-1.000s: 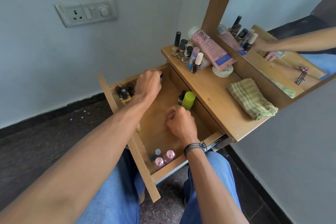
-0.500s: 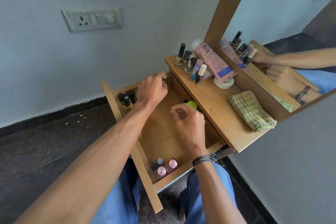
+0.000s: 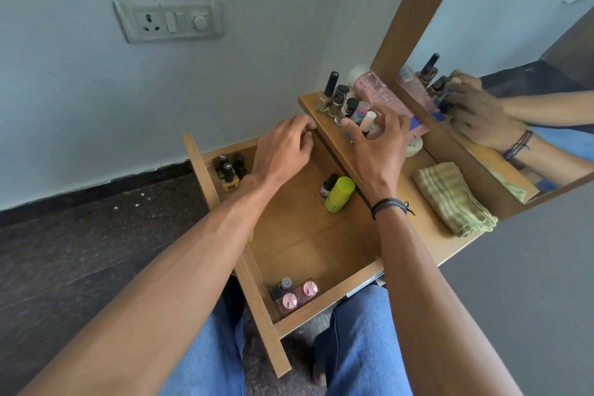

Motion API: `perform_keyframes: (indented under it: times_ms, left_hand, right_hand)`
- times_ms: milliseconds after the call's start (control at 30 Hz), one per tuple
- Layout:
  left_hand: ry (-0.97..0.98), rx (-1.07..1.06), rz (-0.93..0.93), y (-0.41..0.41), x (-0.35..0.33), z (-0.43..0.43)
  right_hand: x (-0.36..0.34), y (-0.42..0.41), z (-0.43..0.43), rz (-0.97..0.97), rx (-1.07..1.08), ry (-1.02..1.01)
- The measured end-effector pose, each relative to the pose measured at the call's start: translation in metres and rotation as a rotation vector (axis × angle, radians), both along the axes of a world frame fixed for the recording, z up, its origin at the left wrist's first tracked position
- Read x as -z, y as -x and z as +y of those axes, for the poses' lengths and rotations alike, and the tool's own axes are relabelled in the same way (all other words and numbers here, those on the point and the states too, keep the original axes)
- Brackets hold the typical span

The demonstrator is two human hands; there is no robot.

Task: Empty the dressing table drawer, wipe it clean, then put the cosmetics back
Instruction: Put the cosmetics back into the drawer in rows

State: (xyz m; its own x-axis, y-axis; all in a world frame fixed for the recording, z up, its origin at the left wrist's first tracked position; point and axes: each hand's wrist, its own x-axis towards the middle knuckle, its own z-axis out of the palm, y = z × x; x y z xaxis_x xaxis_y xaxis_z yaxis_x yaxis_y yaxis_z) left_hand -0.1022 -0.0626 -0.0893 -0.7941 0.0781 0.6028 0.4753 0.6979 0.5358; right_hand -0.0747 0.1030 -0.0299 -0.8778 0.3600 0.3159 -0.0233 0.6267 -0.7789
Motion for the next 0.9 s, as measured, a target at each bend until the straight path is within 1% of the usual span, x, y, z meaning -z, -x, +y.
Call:
perform_keyframes:
  times_ms: [233, 433, 567, 667, 767, 800, 833, 900]
  left_hand:
    - [-0.012, 0.022, -0.028, 0.0, 0.0, 0.002]
    - [-0.014, 0.03, -0.056, 0.0, -0.001, 0.002]
    - [-0.045, 0.033, -0.082, -0.001, -0.003, 0.002]
    - [-0.156, 0.098, -0.179, -0.004, -0.007, 0.002]
    - [-0.444, 0.281, -0.358, -0.012, -0.021, -0.004]
    - [-0.512, 0.341, -0.399, -0.018, -0.025, -0.009]
    - [-0.534, 0.39, -0.431, -0.025, -0.028, -0.014]
    - [-0.476, 0.461, -0.477, -0.042, -0.033, -0.024]
  right_hand:
    - [0.005, 0.011, 0.003, -0.063, 0.026, -0.065]
    - [0.007, 0.009, 0.005, -0.019, 0.058, -0.065]
    - [0.011, 0.003, 0.004, 0.024, 0.076, -0.016]
    - [0.013, -0.007, -0.005, 0.094, 0.033, -0.041]
    - [0.016, -0.022, -0.015, 0.16, -0.075, -0.084]
    - [0.019, -0.027, -0.017, 0.176, -0.11, -0.09]
    - [0.021, -0.033, -0.019, 0.191, -0.138, -0.089]
    - [0.026, -0.045, -0.022, 0.203, -0.173, -0.075]
